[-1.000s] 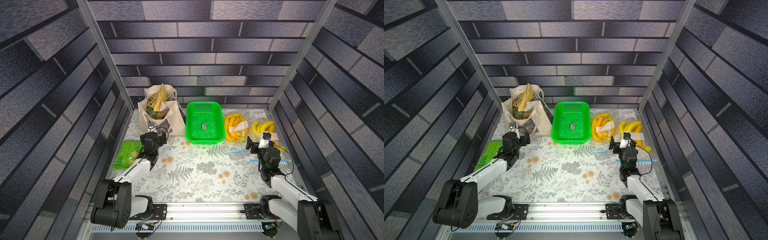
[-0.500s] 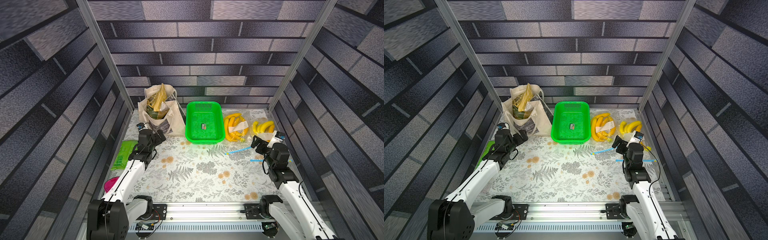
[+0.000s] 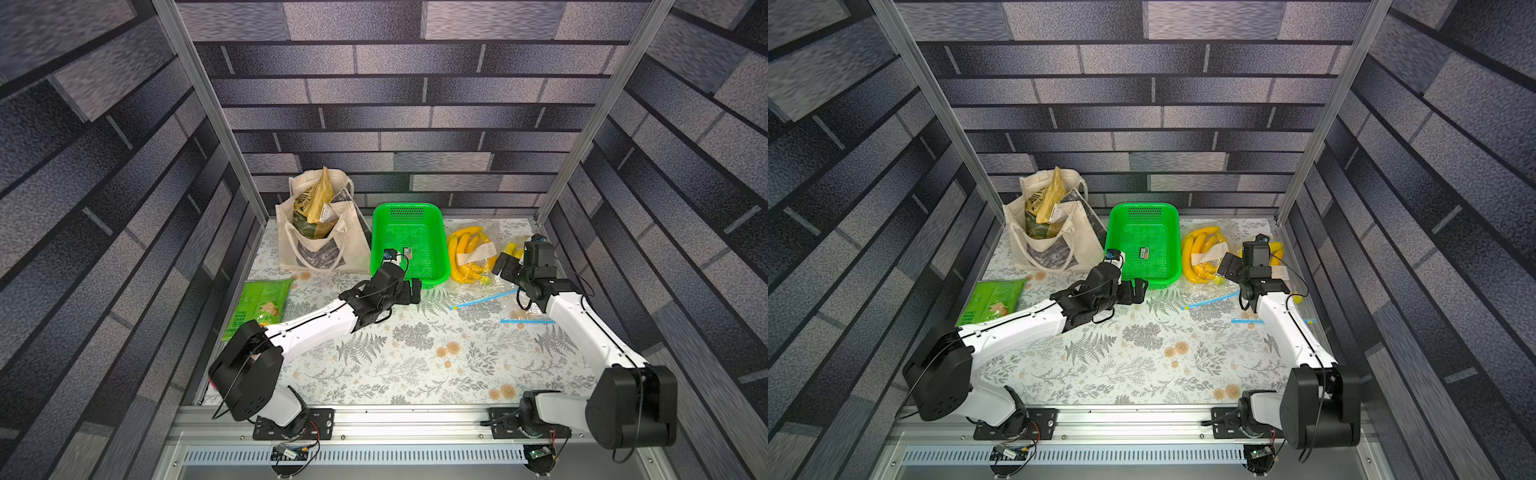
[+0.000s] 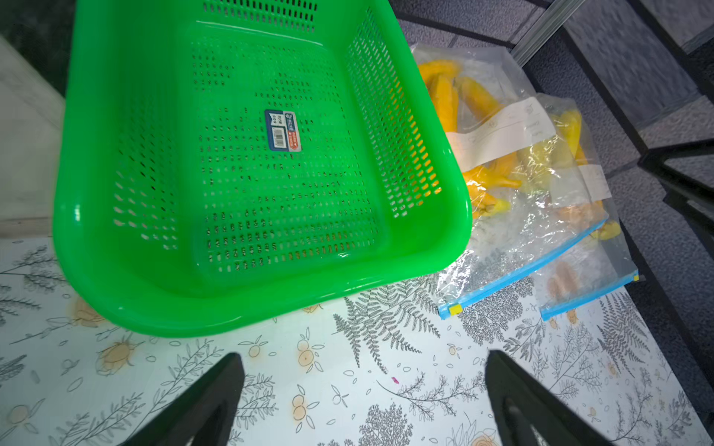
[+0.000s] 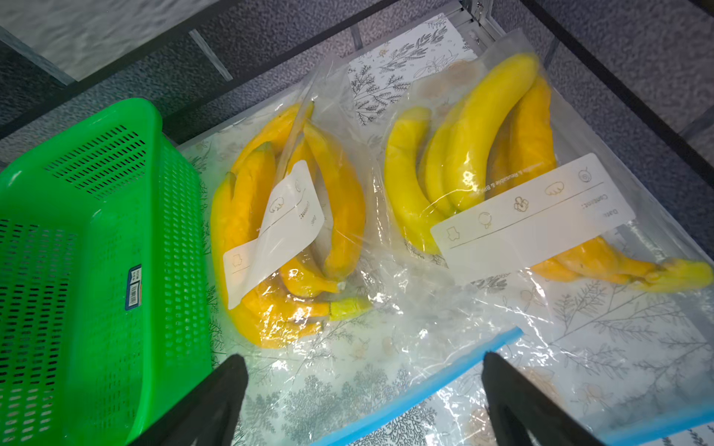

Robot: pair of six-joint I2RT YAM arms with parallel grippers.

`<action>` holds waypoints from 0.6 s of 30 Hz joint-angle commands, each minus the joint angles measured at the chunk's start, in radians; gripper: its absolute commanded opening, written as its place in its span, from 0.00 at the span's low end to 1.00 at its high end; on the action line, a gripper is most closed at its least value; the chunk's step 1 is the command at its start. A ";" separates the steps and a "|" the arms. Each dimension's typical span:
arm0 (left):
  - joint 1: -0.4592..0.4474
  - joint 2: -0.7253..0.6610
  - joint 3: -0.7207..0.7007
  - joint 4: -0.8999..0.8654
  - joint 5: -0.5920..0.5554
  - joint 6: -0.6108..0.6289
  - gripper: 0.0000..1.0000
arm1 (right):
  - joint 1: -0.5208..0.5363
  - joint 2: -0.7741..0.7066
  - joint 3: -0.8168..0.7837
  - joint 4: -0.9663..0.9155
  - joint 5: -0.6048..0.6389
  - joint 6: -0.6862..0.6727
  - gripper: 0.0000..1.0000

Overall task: Open the zip-top bag and take out the banana
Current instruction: Zip the zipper on the zipper food storage bag.

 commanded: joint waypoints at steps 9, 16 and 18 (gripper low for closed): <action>-0.086 0.172 0.143 0.010 0.039 -0.004 1.00 | -0.015 0.237 0.113 -0.069 0.028 -0.019 0.91; -0.094 0.206 0.147 0.018 0.048 -0.011 1.00 | -0.021 0.304 0.113 -0.063 0.024 -0.030 0.72; -0.095 0.222 0.158 0.018 0.053 -0.012 1.00 | -0.021 0.312 0.102 -0.052 0.010 -0.023 0.63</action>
